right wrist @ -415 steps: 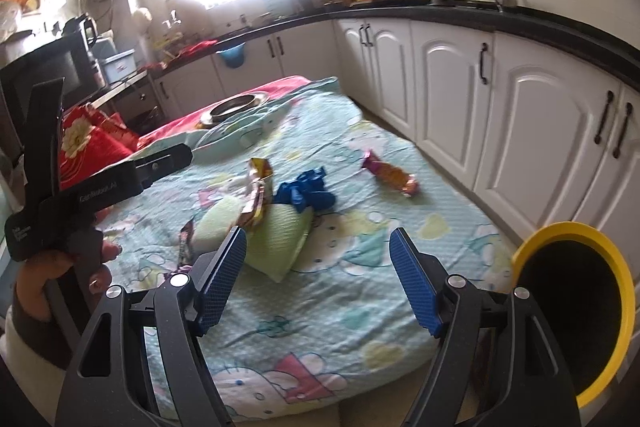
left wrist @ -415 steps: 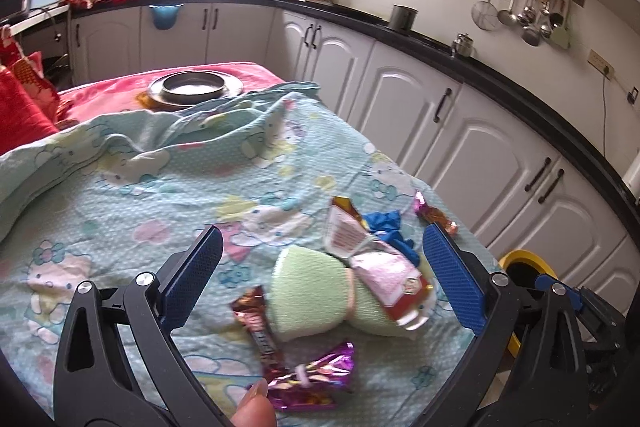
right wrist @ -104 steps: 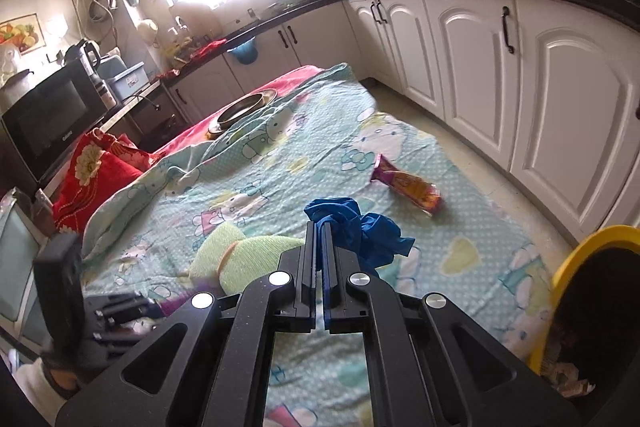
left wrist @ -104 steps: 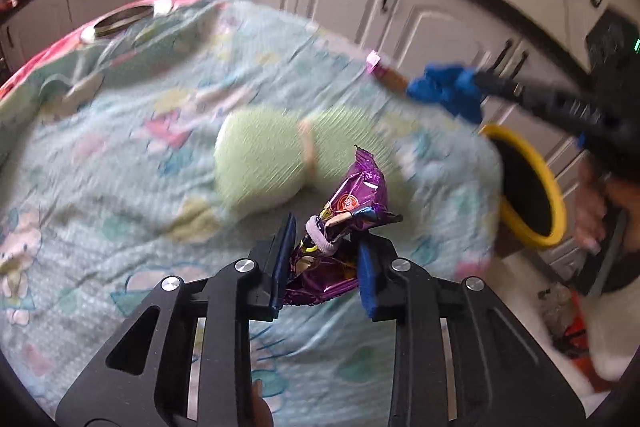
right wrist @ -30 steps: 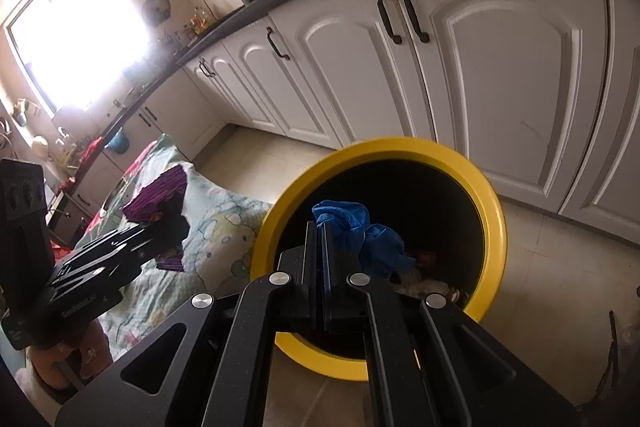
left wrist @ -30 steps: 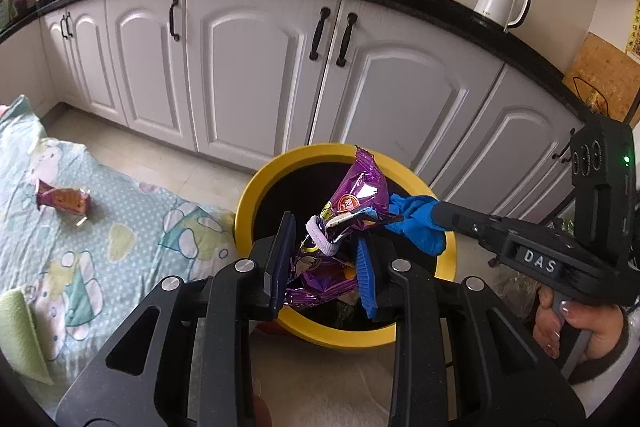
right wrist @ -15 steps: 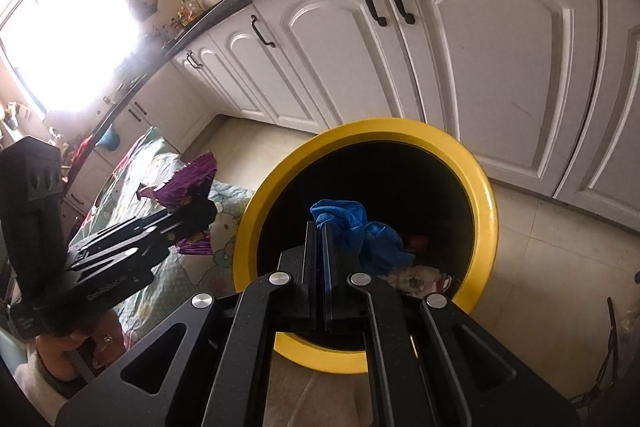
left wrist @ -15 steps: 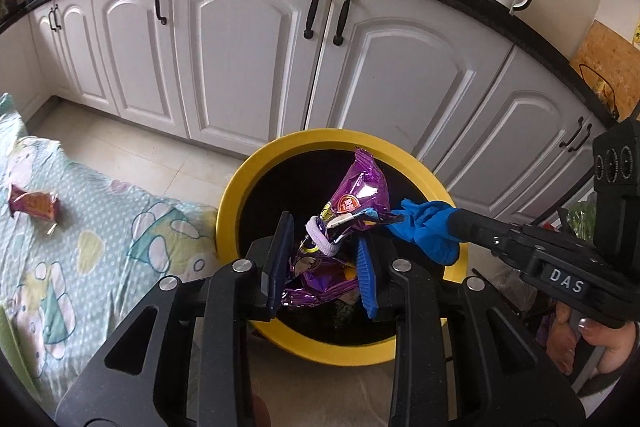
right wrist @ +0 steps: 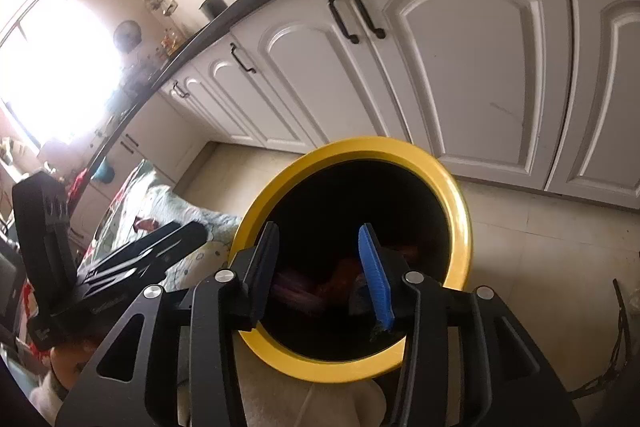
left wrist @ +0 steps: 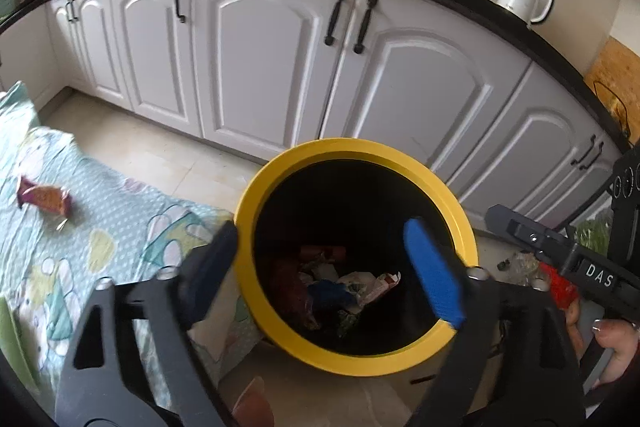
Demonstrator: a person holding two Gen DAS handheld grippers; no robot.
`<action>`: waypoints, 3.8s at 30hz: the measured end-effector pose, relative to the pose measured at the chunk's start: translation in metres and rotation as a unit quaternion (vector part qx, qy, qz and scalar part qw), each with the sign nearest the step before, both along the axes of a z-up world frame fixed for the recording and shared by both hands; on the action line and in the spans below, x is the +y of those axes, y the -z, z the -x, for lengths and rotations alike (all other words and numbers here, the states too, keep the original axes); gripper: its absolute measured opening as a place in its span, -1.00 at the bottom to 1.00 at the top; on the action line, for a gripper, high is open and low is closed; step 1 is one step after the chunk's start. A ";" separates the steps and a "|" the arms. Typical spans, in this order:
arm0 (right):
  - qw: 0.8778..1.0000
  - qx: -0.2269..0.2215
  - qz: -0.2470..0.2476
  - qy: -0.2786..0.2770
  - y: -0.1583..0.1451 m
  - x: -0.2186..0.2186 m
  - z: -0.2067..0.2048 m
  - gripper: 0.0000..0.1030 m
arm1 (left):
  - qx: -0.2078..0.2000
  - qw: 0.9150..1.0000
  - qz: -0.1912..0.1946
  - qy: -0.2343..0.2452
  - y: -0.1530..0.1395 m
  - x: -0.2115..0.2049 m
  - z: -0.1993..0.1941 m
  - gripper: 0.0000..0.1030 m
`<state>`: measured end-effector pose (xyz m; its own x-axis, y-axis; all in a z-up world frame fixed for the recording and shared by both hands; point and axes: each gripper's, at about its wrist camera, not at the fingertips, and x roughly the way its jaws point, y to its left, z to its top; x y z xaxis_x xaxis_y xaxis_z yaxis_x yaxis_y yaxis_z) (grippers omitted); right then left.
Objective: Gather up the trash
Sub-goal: 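Open both grippers over the bin to drop the glove and wrapper, then move both grippers back to the sponge and snack packet on the bed, then grasp the green mesh sponge with the left gripper while the right grasps the pink snack packet, then carry the green sponge and pink packet in both grippers over the bin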
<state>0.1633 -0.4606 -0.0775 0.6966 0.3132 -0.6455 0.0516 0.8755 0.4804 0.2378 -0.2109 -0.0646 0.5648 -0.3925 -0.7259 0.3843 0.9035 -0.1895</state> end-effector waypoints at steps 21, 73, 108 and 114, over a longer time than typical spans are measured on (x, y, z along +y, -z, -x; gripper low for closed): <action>0.991 -0.075 0.100 -0.041 -0.029 0.061 0.009 0.42 | -0.042 0.991 -0.006 -0.124 -0.025 0.105 0.048 0.79; 0.923 -0.049 0.209 -0.319 0.014 0.345 -0.149 0.13 | 0.073 0.890 0.216 -0.394 0.030 0.321 0.066 0.79; 0.952 -0.055 0.102 -0.283 0.002 0.260 -0.058 -0.59 | -0.015 0.945 0.075 -0.318 -0.005 0.264 0.055 -0.25; 0.959 -0.062 0.096 -0.258 -0.009 0.230 -0.053 -0.59 | -0.046 0.956 0.074 -0.279 -0.029 0.235 0.057 -0.25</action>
